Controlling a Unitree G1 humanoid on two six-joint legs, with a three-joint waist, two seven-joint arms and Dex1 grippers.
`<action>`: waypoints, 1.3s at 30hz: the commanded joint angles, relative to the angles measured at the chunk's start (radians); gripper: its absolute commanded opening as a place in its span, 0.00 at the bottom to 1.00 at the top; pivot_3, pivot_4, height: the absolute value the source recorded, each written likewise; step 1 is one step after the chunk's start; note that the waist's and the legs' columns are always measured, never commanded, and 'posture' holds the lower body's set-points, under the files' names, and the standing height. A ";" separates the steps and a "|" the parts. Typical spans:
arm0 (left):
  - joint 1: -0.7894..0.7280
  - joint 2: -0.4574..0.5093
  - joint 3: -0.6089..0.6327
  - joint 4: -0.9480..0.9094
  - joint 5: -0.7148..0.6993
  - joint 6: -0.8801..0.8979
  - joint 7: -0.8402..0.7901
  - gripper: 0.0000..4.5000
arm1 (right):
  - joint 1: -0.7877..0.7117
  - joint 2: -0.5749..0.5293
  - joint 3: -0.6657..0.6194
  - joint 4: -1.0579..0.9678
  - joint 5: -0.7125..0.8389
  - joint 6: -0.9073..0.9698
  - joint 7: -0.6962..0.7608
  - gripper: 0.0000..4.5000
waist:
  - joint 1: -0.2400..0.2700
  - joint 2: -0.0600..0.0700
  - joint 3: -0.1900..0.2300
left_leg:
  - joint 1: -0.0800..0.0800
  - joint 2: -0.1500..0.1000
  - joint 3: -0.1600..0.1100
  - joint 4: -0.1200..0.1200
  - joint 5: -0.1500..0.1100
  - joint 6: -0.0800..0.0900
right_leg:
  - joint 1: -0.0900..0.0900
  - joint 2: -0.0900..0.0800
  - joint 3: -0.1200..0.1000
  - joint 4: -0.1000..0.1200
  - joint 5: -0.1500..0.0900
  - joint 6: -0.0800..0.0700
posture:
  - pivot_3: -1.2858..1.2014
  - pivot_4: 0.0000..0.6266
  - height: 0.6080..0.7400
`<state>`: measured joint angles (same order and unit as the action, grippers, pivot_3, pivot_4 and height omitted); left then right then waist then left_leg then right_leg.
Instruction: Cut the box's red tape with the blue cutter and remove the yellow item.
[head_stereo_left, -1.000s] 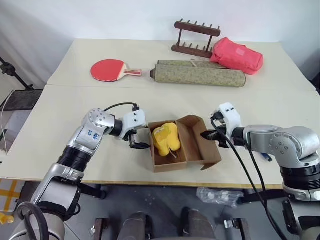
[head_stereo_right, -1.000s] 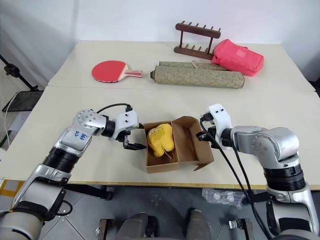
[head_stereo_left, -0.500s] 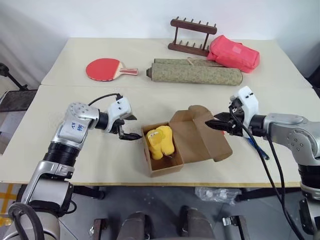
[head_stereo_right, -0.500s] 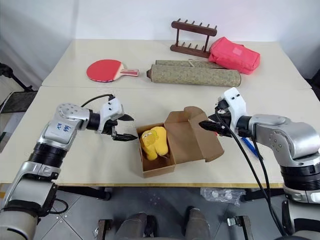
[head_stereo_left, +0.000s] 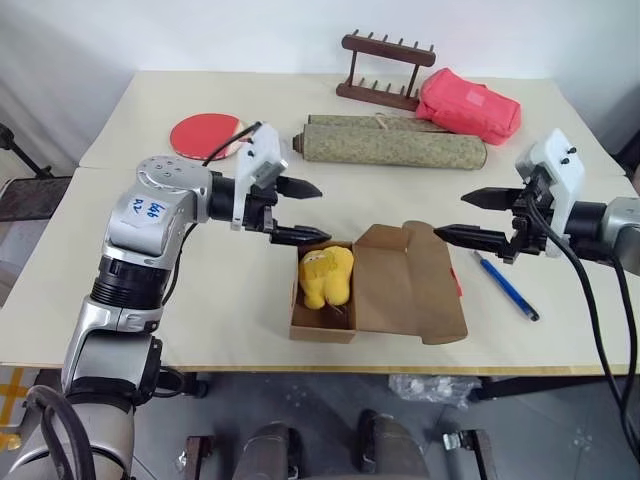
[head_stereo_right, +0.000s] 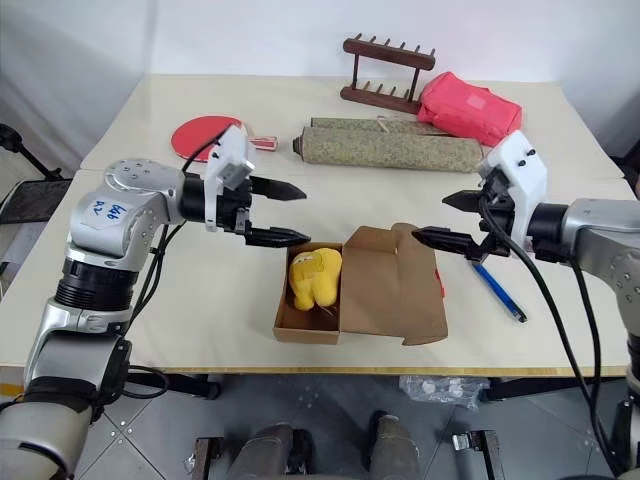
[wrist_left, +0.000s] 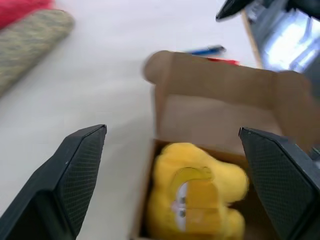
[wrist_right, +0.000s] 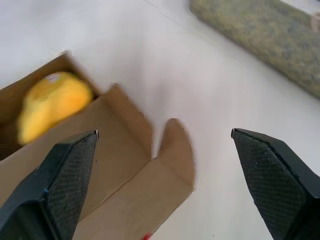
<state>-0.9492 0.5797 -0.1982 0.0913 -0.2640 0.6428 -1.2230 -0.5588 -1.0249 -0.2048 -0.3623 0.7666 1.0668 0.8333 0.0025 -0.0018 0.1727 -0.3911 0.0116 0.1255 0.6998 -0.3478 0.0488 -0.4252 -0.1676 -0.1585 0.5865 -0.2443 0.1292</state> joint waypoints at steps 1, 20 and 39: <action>0.018 0.031 -0.128 -0.061 0.083 -0.084 -0.049 1.00 | 0.052 -0.054 -0.059 -0.103 0.045 -0.019 0.070 0.99 | 0.000 0.000 0.000 | 0.000 0.000 0.000 0.000 0.000 0.000 | 0.000 0.000 0.000 0.000 0.000 0.000 | 0.52 0.24 1.00; 0.025 -0.016 -0.238 0.116 0.278 -0.363 -0.047 0.48 | 0.295 -0.033 -0.149 -0.240 0.002 -0.207 0.058 1.00 | 0.022 -0.001 0.001 | 0.000 0.003 0.001 0.004 0.000 0.000 | 0.000 0.000 0.002 0.001 0.000 -0.001 | 0.52 0.24 1.00; -0.072 -0.107 0.056 0.100 -0.005 0.004 0.018 0.01 | 0.300 -0.009 -0.170 -0.195 0.015 -0.332 0.116 1.00 | 0.024 -0.002 0.001 | -0.001 0.002 0.000 0.008 0.000 0.001 | 0.001 0.000 0.001 0.003 0.000 -0.001 | 0.52 0.24 1.00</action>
<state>-0.9947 0.4749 -0.1950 0.2102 -0.2154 0.6022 -1.2202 -0.2498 -1.0438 -0.3261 -0.5637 0.7689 0.7681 0.9383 0.0263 -0.0039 0.1739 -0.3920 0.0135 0.1252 0.7076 -0.3478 0.0494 -0.4245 -0.1678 -0.1574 0.5892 -0.2441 0.1279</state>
